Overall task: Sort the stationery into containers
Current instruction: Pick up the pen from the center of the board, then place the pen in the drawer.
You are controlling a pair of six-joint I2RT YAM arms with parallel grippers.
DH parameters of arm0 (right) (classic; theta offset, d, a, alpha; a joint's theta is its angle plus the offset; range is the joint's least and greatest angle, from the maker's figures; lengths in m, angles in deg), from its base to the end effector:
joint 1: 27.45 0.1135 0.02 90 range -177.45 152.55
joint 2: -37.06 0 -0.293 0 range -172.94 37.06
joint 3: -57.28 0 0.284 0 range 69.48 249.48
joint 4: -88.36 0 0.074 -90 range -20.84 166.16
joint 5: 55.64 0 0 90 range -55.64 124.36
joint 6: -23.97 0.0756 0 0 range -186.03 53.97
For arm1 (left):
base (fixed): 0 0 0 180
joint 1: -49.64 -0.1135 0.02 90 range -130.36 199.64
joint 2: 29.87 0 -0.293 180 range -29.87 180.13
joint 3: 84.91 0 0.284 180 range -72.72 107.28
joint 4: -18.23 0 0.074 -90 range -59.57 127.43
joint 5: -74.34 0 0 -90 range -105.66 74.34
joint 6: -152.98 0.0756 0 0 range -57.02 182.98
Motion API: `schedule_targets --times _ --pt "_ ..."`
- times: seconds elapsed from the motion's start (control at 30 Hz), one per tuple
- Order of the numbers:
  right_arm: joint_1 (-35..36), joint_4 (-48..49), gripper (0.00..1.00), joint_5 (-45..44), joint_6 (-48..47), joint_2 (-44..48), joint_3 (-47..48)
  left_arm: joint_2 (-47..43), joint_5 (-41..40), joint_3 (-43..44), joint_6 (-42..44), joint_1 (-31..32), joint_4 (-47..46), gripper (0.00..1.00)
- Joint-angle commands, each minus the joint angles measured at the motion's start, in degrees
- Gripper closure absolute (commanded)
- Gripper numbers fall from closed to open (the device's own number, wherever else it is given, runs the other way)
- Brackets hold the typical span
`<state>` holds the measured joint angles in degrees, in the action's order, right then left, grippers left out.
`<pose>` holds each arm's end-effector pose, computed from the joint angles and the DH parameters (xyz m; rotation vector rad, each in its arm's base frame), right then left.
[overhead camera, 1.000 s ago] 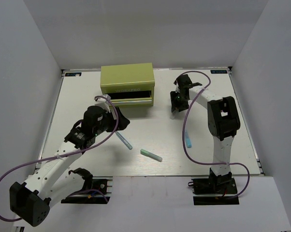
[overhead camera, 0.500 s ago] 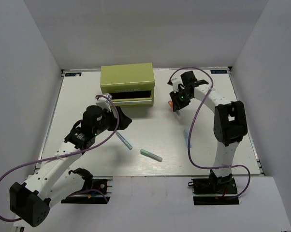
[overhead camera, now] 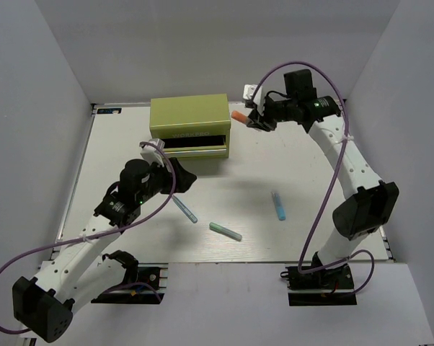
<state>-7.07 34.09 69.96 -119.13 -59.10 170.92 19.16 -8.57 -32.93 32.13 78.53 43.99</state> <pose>0.3885 0.1913 0.4090 -1.5060 1.4606 0.3459 0.2134 -0.1284 0.2916 0.0494 2.0538 -0.7893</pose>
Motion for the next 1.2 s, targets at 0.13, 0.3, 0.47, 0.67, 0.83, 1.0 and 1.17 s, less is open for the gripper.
schedule_targets --times 0.13,0.3,0.47,0.67,0.83,1.0,1.17 --pt "10.00 -9.88 0.88 5.89 -19.59 -10.79 16.93 -0.43 -0.59 2.23 -1.76 0.21 2.61 0.16" --pt "14.77 -9.35 0.88 4.14 -17.74 -16.60 22.29 -4.02 -3.22 1.00 -1.76 0.21 3.93 0.16" --pt "17.67 -2.16 0.90 0.02 -6.42 -19.94 20.73 -6.06 -4.27 -0.42 -3.69 0.21 2.52 0.16" --pt "17.94 6.35 0.88 -6.49 1.24 -21.18 16.87 -6.06 -3.75 -2.08 -5.36 0.21 1.39 0.16" --pt "17.68 7.70 0.83 -9.58 0.55 -24.77 18.17 -6.58 -3.75 -2.61 -6.50 0.21 0.85 0.16" --pt "17.76 9.37 0.74 -10.19 -3.67 -25.83 16.85 -7.29 -3.75 -2.61 -7.12 0.21 3.13 0.16" --pt "17.68 10.16 0.41 -11.86 -3.85 -26.27 16.85 -9.57 -3.75 -2.61 -7.65 0.21 3.75 0.16"
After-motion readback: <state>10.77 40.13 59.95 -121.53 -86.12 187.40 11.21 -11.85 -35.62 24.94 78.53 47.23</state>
